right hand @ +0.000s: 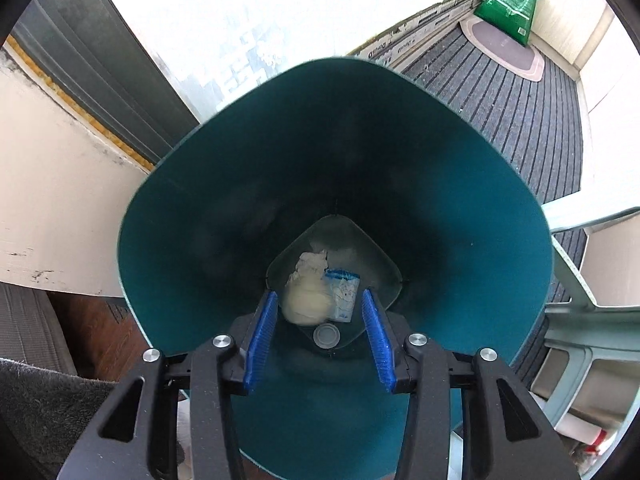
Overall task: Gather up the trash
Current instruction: 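Lower the cloth into the green bin and open the right gripper, then move both tools back toward the tray on the stool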
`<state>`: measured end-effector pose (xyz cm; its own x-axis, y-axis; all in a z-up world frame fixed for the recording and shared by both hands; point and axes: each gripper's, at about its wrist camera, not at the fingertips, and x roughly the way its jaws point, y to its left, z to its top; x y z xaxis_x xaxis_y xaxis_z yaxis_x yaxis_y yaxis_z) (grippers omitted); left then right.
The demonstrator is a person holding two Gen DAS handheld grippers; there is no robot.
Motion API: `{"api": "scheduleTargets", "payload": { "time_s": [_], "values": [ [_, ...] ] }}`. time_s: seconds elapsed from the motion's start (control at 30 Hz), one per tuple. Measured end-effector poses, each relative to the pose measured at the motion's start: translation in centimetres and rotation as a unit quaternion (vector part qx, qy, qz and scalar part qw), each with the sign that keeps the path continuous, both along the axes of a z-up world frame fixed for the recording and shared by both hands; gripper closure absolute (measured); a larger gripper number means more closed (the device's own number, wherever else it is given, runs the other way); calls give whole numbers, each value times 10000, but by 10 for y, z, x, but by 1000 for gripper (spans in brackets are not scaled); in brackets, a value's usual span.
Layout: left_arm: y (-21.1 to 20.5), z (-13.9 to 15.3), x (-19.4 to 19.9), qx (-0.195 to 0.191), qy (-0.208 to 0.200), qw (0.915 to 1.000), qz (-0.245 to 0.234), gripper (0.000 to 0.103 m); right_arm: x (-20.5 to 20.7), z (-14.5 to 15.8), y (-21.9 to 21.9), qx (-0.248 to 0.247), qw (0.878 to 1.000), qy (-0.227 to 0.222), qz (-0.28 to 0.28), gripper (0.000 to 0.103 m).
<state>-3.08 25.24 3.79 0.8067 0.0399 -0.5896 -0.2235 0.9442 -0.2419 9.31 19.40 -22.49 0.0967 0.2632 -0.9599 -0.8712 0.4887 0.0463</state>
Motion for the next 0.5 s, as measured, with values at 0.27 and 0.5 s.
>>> {"api": "scheduleTargets", "payload": {
  "time_s": [0.27, 0.5],
  "values": [
    [-12, 21, -8, 32, -474, 9987, -170, 53, -10, 59, -6, 723, 9972, -202, 47, 58],
    [-32, 44, -13, 115, -952, 9943, -461, 51, -16, 132, -30, 1520, 9863, -635, 62, 58]
  ]
}}
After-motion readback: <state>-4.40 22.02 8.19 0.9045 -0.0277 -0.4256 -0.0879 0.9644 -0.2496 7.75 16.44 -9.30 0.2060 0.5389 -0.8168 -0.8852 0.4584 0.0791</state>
